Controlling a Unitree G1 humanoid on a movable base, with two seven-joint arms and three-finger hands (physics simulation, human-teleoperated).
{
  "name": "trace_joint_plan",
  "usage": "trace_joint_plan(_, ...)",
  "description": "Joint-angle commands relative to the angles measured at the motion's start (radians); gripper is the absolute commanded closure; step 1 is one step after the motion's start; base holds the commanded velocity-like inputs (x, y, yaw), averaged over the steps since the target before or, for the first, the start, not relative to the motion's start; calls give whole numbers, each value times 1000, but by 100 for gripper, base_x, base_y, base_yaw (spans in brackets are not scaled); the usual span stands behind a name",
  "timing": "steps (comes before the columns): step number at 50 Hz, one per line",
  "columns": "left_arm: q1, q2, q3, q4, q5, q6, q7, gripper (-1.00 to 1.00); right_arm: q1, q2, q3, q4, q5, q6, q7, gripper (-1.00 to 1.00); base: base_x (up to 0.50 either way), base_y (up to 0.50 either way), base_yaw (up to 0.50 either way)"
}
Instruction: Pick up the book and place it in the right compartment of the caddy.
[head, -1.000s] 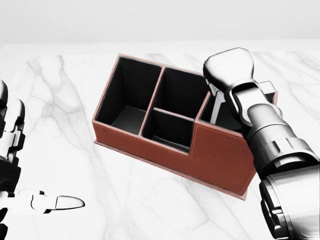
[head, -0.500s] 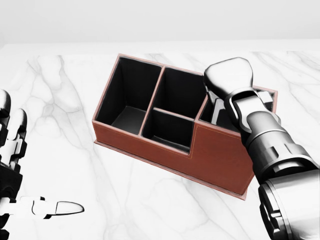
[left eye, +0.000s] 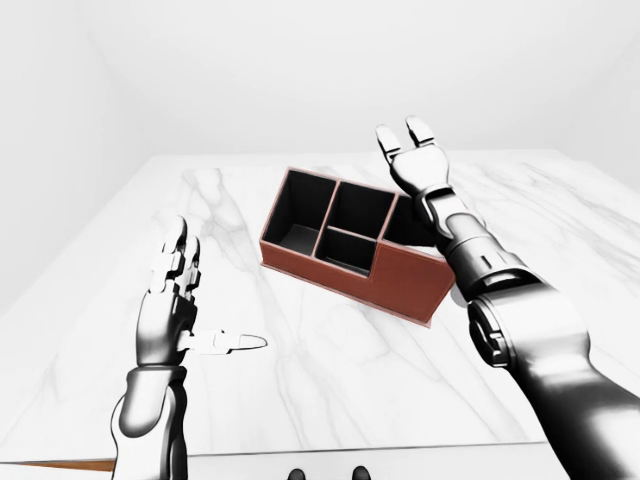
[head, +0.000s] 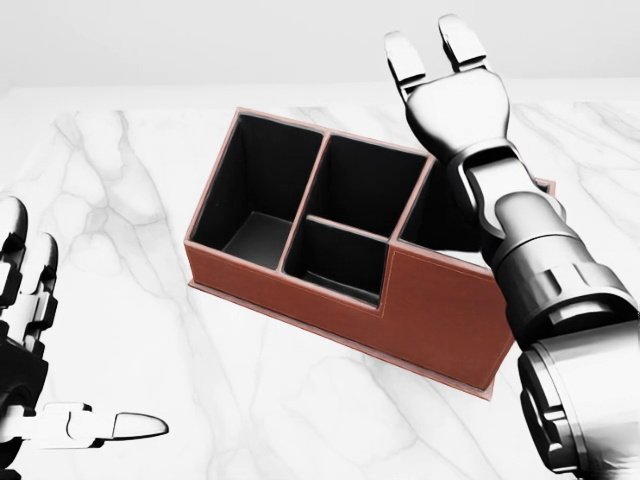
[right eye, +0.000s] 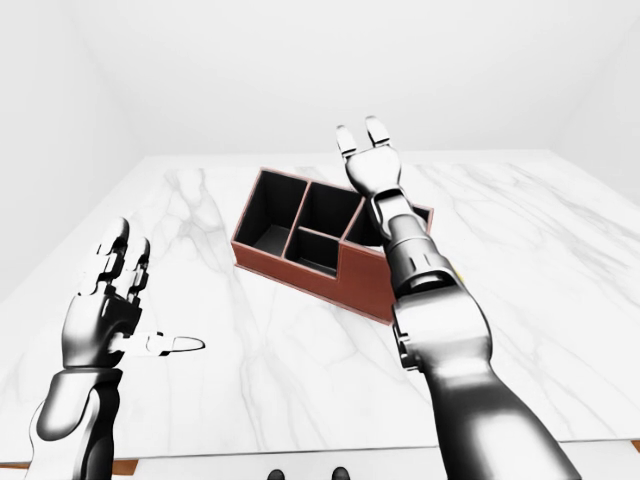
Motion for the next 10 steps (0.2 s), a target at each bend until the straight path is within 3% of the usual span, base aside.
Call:
trace_joint_plan(1, -2, -1, -6, -12, 4, 13, 4, -100, -47, -18, -4, -21, 44, 0, 11, -100, 0, 0, 0)
trace_joint_plan(10, -5, 1, -8, -26, 4, 27, 3, -100, -75, -42, -12, -61, 101, 0, 52, -100, 0, 0, 0)
